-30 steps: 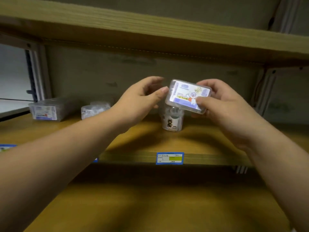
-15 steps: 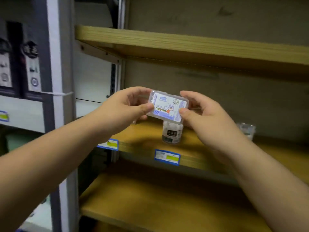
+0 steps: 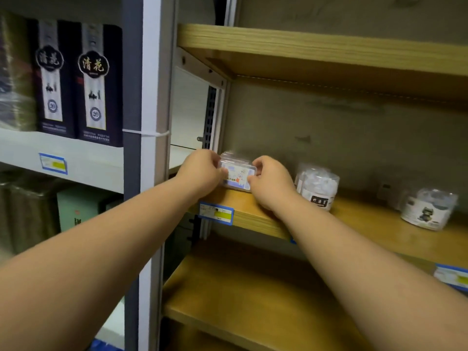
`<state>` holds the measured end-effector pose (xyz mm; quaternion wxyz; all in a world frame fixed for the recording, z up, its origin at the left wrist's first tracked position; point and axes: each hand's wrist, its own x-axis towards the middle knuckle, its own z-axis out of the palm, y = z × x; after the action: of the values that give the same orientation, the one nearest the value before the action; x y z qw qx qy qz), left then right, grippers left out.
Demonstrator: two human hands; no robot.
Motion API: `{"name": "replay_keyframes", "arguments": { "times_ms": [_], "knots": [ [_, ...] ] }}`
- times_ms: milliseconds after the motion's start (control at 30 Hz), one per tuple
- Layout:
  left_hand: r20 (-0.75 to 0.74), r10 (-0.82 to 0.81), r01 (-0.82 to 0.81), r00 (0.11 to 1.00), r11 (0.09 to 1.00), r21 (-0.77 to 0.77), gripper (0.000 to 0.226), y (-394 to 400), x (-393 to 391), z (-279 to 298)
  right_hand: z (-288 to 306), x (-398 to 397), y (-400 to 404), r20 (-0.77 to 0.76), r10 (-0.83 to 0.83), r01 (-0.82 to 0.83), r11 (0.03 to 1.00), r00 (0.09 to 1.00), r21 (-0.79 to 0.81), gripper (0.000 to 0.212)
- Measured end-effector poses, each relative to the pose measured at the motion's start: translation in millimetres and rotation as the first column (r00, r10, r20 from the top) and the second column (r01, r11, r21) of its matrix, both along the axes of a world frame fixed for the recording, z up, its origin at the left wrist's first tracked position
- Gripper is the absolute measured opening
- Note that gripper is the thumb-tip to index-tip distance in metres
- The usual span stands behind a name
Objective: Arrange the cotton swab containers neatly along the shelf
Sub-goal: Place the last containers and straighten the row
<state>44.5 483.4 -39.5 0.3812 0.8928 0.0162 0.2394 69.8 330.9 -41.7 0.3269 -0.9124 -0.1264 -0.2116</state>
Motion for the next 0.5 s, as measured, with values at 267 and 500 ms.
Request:
{"name": "replay_keyframes", "arguments": {
  "times_ms": [267,500],
  "knots": [
    [-0.057,0.041,-0.036,0.998,0.995,0.094,0.029,5,25,1,5,22,5,-0.064,-0.003,0.001,1.000,0.998,-0.026,0.032],
    [-0.087,0.101,-0.085,0.991,0.980,0.178,0.043,1,19,8,10,9,6,-0.082,-0.063,0.056,0.994,0.995,-0.090,0.044]
  ]
}}
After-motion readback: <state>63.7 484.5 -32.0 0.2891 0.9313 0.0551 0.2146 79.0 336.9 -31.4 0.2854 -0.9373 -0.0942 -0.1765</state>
